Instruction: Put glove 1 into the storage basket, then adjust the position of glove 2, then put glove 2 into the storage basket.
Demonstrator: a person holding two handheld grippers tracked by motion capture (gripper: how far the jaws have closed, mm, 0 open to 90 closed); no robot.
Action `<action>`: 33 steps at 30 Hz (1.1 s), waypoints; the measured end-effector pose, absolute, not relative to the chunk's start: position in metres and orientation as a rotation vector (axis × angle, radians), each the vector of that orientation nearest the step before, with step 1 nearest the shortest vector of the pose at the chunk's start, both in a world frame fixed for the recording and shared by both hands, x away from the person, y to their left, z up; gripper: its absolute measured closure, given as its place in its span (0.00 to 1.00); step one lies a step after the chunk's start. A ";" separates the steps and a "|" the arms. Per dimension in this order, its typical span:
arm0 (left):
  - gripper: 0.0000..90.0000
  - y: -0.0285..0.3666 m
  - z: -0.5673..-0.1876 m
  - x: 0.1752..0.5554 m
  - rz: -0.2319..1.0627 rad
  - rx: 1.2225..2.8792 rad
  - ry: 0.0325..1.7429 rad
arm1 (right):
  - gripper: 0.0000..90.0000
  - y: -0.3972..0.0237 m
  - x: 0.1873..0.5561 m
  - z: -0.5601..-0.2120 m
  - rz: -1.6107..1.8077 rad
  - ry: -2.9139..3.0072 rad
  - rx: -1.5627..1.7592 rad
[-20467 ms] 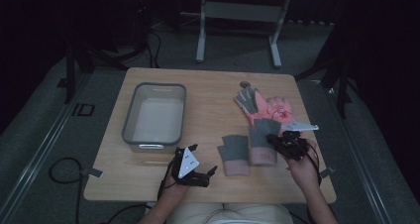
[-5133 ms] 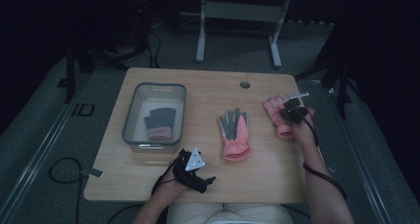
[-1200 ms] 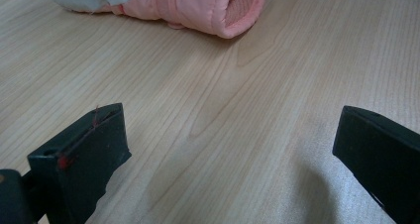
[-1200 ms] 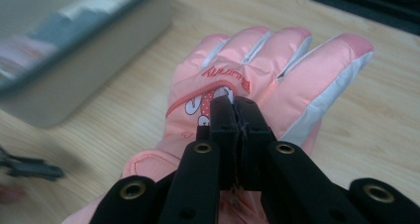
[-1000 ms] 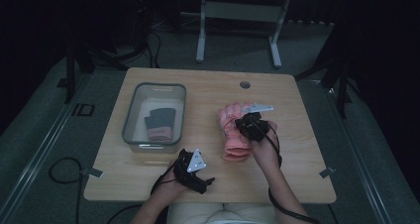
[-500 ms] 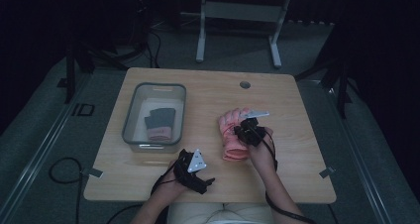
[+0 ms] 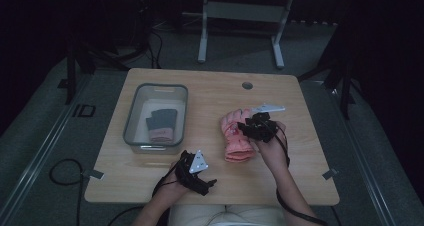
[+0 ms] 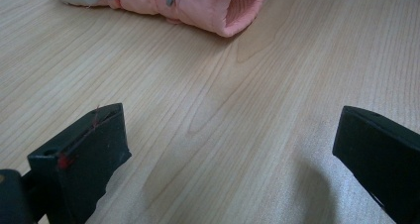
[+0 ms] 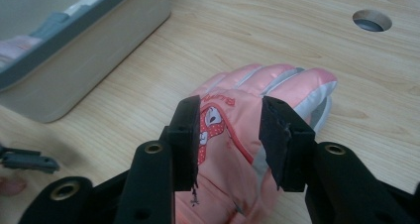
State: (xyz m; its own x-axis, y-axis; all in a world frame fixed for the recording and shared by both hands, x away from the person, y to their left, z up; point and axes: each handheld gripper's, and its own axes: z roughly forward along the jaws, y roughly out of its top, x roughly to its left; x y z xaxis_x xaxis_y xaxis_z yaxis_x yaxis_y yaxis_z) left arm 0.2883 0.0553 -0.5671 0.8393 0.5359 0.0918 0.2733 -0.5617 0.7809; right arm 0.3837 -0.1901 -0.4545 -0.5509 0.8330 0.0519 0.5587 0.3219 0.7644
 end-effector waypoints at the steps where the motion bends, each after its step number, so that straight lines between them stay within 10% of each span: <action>1: 0.00 0.055 -0.567 0.288 0.408 2.191 0.589 | 0.65 -0.192 0.383 -0.453 1.084 2.242 1.235; 33: 0.00 0.046 -0.483 0.317 0.395 1.959 0.680 | 0.65 -0.232 0.379 -0.440 1.018 2.253 1.100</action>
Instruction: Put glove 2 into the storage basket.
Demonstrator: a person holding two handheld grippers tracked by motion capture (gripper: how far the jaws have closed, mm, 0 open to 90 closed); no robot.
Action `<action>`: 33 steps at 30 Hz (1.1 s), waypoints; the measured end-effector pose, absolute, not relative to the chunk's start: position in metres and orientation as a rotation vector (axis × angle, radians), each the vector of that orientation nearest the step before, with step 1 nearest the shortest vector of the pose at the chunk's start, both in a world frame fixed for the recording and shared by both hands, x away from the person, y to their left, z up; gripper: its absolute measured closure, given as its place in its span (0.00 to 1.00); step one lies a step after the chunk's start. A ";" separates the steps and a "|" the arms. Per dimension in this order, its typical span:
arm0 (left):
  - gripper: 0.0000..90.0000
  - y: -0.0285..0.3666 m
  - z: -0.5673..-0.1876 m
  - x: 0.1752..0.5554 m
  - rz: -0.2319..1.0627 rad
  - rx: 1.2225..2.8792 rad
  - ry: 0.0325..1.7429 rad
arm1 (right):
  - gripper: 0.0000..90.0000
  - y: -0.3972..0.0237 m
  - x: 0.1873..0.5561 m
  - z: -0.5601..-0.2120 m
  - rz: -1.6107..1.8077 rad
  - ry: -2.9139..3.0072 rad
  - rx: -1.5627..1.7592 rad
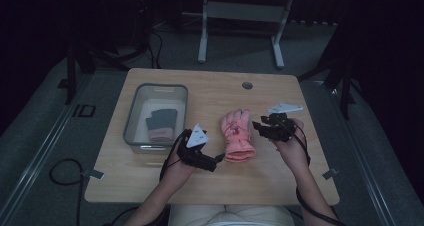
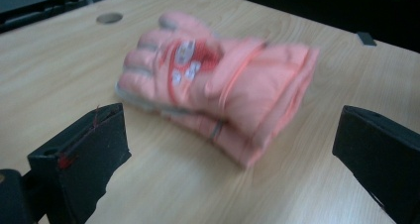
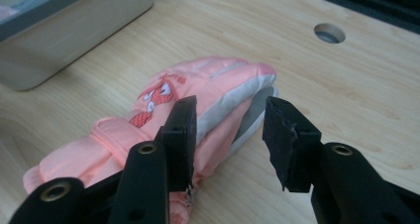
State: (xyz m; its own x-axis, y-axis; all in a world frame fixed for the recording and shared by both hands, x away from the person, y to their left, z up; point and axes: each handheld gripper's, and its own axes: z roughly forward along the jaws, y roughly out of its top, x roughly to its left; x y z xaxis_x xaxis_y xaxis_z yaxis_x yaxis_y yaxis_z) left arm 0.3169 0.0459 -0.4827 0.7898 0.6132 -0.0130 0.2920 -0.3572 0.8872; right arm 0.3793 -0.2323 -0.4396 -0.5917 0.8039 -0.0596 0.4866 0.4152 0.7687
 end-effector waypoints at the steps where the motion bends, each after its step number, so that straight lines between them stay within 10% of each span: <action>1: 0.00 0.042 -0.477 0.321 0.389 1.961 0.669 | 0.67 -0.233 0.380 -0.439 1.022 2.250 1.100; 15: 0.16 0.015 -0.459 0.397 0.363 1.948 0.881 | 0.65 -0.211 0.403 -0.454 1.049 2.248 1.147; 33: 0.17 0.002 -0.540 0.442 -0.061 2.030 1.205 | 0.40 -0.222 0.430 -0.513 1.020 2.450 1.412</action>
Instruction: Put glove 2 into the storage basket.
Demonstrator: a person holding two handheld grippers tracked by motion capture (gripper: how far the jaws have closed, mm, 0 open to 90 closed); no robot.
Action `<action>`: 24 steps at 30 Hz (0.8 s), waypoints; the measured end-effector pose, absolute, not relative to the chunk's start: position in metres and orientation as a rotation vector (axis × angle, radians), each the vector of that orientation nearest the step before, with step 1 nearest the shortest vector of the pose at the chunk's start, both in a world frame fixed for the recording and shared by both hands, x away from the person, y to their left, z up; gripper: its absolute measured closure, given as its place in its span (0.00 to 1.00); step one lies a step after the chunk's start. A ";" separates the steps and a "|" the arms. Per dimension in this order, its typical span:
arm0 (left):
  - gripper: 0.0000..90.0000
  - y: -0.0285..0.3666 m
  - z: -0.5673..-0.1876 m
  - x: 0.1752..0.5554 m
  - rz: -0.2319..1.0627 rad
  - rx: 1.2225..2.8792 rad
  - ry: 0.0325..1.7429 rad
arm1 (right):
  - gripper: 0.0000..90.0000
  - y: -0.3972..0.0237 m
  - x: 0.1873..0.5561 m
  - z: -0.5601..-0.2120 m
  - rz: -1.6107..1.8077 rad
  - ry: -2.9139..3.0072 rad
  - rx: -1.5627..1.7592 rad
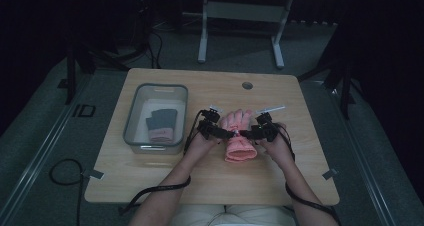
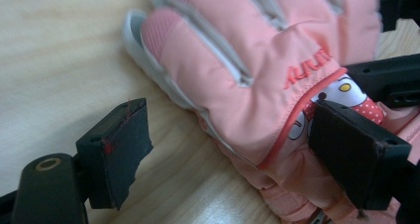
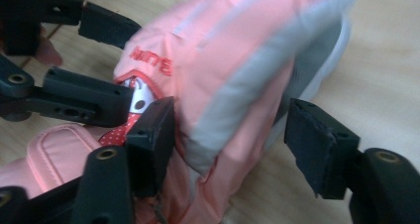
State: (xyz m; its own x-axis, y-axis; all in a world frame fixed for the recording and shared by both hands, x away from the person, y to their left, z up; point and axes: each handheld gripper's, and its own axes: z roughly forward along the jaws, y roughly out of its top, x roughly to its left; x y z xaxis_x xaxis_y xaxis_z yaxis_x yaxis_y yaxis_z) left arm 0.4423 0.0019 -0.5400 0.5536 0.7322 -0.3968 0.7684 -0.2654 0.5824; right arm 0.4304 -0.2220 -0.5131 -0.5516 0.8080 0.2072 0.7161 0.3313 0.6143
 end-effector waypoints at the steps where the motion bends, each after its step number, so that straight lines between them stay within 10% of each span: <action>1: 0.17 0.001 -0.542 0.443 -0.080 2.027 1.215 | 0.40 -0.225 0.433 -0.517 1.031 2.469 1.465; 13: 0.75 -0.004 -0.541 0.445 -0.247 1.981 1.163 | 0.64 -0.229 0.439 -0.527 1.113 2.538 1.527; 24: 0.82 0.005 -0.494 0.430 -0.098 1.973 1.121 | 0.71 -0.218 0.424 -0.489 1.211 2.446 1.426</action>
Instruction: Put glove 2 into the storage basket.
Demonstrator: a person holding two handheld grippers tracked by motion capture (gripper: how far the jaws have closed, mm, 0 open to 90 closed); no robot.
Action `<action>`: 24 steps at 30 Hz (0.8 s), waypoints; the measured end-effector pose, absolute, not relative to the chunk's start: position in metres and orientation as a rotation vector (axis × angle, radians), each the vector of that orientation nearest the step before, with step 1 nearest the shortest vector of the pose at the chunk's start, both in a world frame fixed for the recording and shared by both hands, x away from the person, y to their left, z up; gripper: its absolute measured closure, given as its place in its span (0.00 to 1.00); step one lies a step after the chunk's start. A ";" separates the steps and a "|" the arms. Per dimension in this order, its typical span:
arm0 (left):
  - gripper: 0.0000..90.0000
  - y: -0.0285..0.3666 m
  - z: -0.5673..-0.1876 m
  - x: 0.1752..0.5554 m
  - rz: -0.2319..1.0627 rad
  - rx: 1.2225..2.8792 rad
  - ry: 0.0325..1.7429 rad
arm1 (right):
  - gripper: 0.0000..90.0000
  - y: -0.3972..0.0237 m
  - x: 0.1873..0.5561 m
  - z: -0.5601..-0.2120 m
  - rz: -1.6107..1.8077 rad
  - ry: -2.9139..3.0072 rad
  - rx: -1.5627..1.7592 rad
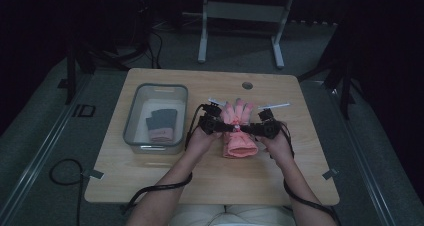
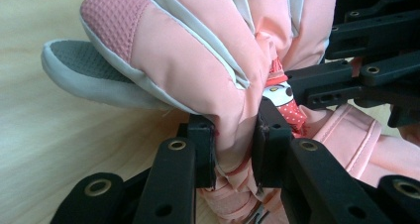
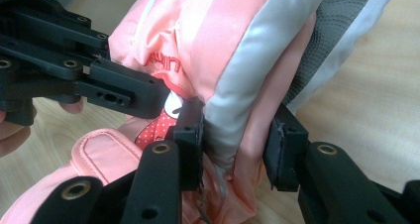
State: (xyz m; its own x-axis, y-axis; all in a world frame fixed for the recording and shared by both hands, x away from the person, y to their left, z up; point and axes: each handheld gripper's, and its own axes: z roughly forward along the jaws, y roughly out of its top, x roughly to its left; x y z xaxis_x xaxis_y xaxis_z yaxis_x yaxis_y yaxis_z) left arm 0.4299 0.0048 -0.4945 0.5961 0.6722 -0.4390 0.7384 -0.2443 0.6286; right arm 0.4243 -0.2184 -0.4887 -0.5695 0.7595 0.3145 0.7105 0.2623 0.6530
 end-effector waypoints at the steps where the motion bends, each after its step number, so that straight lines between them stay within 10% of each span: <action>1: 0.82 0.007 -0.490 0.428 -0.086 1.969 1.126 | 0.71 -0.218 0.424 -0.489 1.211 2.446 1.426; 24: 0.82 0.087 -0.407 0.409 0.120 1.939 1.176 | 0.71 -0.135 0.432 -0.411 1.304 2.485 1.181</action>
